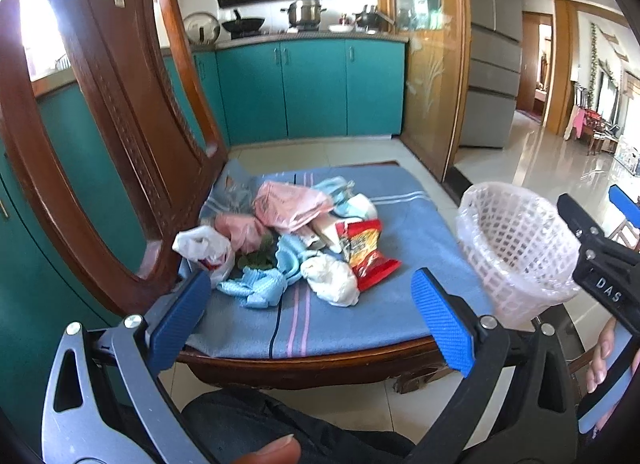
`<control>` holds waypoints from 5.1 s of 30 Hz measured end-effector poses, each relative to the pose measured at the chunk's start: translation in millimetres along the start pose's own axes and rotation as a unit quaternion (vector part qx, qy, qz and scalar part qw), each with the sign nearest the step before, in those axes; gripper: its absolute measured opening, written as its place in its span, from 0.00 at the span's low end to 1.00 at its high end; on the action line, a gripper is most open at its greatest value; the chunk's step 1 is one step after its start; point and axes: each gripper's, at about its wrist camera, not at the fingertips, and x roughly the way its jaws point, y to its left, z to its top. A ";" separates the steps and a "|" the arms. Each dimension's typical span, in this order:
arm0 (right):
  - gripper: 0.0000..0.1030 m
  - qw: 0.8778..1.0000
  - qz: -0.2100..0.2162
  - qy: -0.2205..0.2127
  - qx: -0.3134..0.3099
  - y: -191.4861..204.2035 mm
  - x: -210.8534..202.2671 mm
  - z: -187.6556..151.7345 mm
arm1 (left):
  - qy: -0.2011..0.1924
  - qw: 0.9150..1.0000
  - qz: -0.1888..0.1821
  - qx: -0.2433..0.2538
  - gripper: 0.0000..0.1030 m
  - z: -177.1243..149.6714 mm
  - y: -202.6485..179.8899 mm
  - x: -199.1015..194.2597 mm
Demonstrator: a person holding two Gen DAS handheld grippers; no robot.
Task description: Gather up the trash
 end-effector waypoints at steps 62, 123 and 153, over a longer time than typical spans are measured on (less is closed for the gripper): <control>0.22 0.962 0.190 0.195 -0.025 62.5 118.2 -18.5 | 0.184 0.981 -0.050 -0.024 0.36 -29.8 -3.3 146.0; 0.33 0.947 0.211 0.231 -0.076 87.5 145.1 -37.5 | 0.140 0.986 -0.063 -0.066 0.38 -31.2 19.8 111.0; 0.29 0.932 0.157 0.281 -0.165 58.3 127.0 -67.5 | 0.146 0.984 -0.091 -0.052 0.38 -31.4 -1.2 115.9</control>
